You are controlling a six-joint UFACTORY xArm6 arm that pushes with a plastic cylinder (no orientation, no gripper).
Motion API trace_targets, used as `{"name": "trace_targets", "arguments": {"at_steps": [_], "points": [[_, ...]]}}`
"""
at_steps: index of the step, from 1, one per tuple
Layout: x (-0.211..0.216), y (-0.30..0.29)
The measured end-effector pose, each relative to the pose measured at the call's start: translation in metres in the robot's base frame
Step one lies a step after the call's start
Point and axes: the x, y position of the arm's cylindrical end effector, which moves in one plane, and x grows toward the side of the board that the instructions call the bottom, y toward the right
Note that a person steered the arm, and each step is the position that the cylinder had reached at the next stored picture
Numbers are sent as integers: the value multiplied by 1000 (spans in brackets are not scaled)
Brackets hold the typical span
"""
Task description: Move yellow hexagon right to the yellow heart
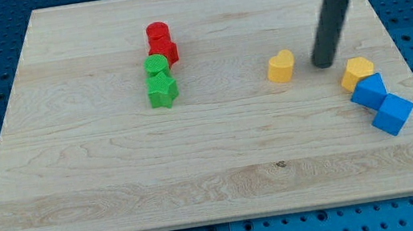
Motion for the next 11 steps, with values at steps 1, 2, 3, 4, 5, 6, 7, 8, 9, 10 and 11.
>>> {"name": "trace_targets", "arguments": {"at_steps": [1,2,3,4,5,6,7,8,9,10,11], "points": [[0,35],[0,84],[6,121],[13,146],[14,147],[18,147],[18,147],[37,147],[46,147],[46,147],[48,145]]}}
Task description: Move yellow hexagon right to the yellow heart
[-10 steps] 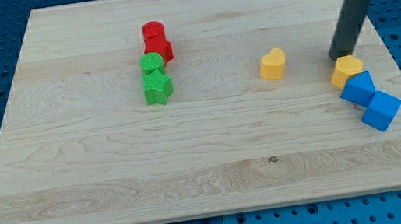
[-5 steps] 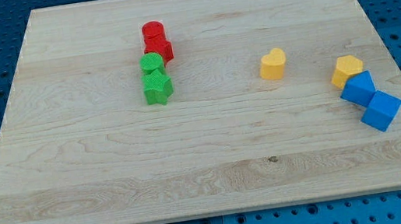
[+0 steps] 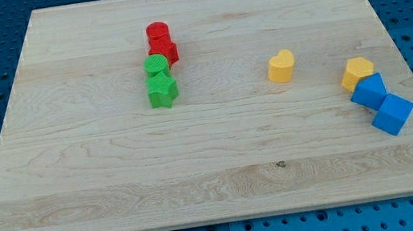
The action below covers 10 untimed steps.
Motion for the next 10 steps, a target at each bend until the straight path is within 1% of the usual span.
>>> {"name": "trace_targets", "arguments": {"at_steps": [1,3,5,6,7,9,10], "points": [[0,0],[0,-31],[7,-84],[7,-101],[-6,-118],[-3,-153],[-3,-158]]}}
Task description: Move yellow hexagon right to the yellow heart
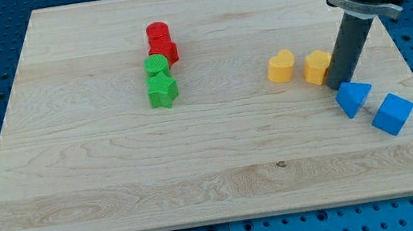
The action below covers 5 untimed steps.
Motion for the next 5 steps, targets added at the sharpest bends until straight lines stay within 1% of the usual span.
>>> {"name": "trace_targets", "arguments": {"at_steps": [1,2,4,5], "points": [[-15,0],[-21,0],[-21,7],[-20,24]]}}
